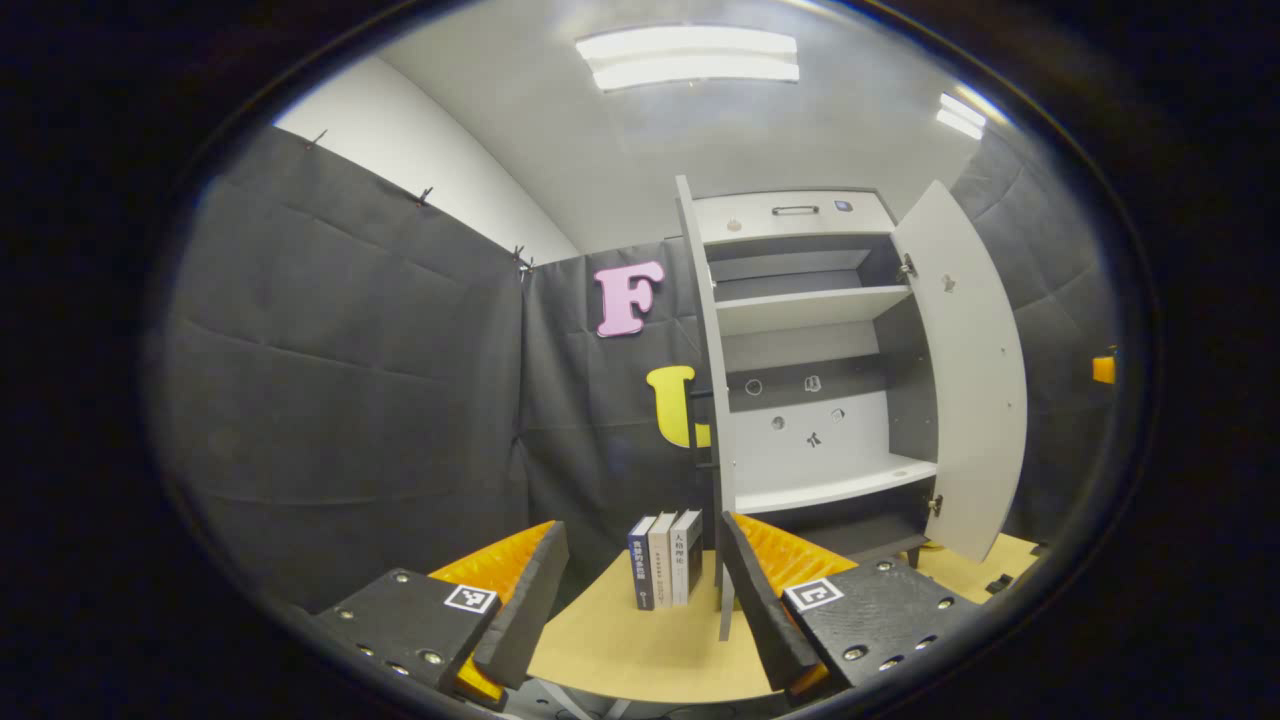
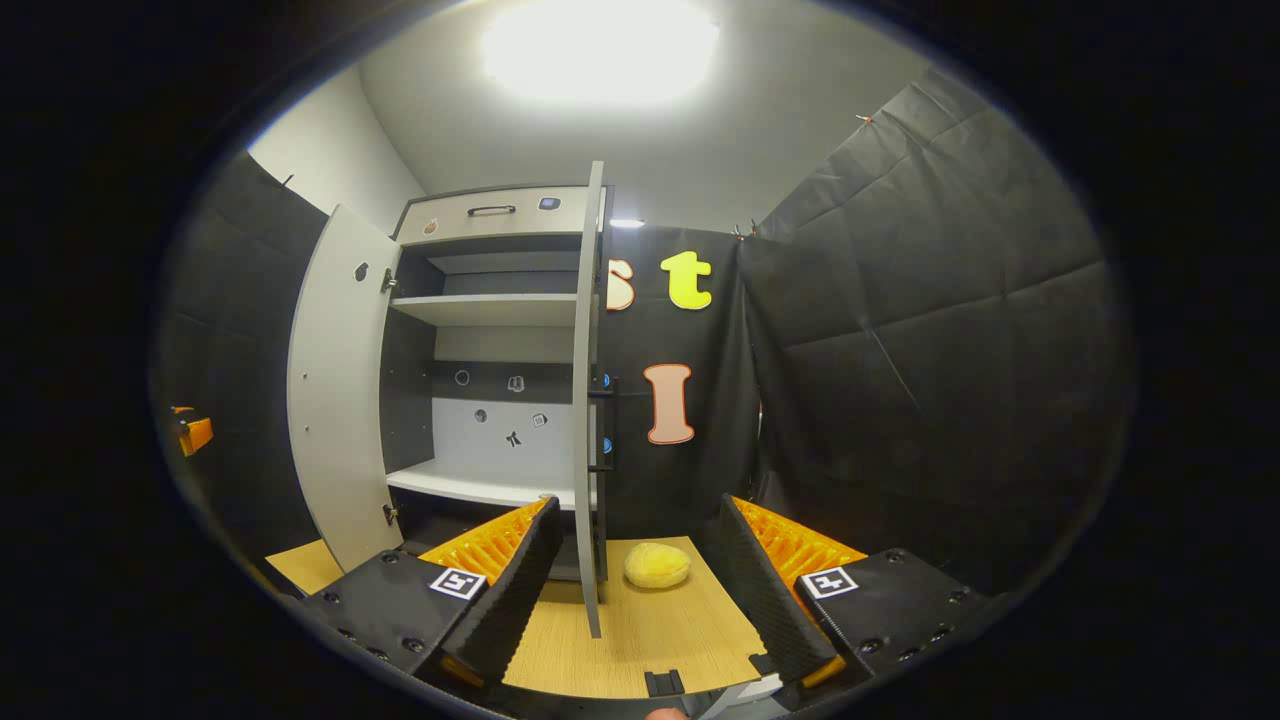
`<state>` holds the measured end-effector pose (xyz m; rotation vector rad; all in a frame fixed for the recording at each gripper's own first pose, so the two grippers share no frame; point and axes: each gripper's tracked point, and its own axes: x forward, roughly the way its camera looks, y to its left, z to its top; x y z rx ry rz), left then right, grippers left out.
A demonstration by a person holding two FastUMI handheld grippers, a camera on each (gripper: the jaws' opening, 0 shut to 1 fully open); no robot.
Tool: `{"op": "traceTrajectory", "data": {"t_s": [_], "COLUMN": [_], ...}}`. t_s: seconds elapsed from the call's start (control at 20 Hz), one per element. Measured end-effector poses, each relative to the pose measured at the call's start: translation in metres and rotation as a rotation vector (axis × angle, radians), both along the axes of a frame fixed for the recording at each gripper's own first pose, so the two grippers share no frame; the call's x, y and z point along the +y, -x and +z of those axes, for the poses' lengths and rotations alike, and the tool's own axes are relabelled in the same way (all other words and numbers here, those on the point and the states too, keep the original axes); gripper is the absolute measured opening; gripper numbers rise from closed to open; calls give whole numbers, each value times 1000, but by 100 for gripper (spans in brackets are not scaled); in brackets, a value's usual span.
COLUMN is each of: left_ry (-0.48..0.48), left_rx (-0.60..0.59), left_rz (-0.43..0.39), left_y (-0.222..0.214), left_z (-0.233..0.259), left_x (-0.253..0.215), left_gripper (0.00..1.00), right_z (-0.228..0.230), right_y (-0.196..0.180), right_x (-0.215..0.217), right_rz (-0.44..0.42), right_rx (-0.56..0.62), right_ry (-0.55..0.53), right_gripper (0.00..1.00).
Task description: Open the right door of the double-door shoe cabinet with the right hand, and open the left door with the left hand.
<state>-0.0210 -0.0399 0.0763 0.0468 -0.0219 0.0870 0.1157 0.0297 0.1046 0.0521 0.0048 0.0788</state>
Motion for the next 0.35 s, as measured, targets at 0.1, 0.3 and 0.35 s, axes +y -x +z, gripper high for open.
{"op": "traceTrajectory", "data": {"t_s": [0.1, 0.3, 0.35], "left_ry": [-5, -7, -6], "left_rx": [-3, -6, -7], "left_rz": [3, 4, 5], "left_y": [1, -1, -1], "left_z": [1, 1, 2], "left_x": [2, 2, 2], "left_gripper": [88, 88, 88], "right_z": [0, 0, -1], "right_y": [-1, -1, -2], "right_x": [0, 0, -1], "right_rz": [-4, -5, -6], "right_rx": [-2, 2, 3], "right_ry": [-4, -5, -2], "right_gripper": [98, 98, 98]}}
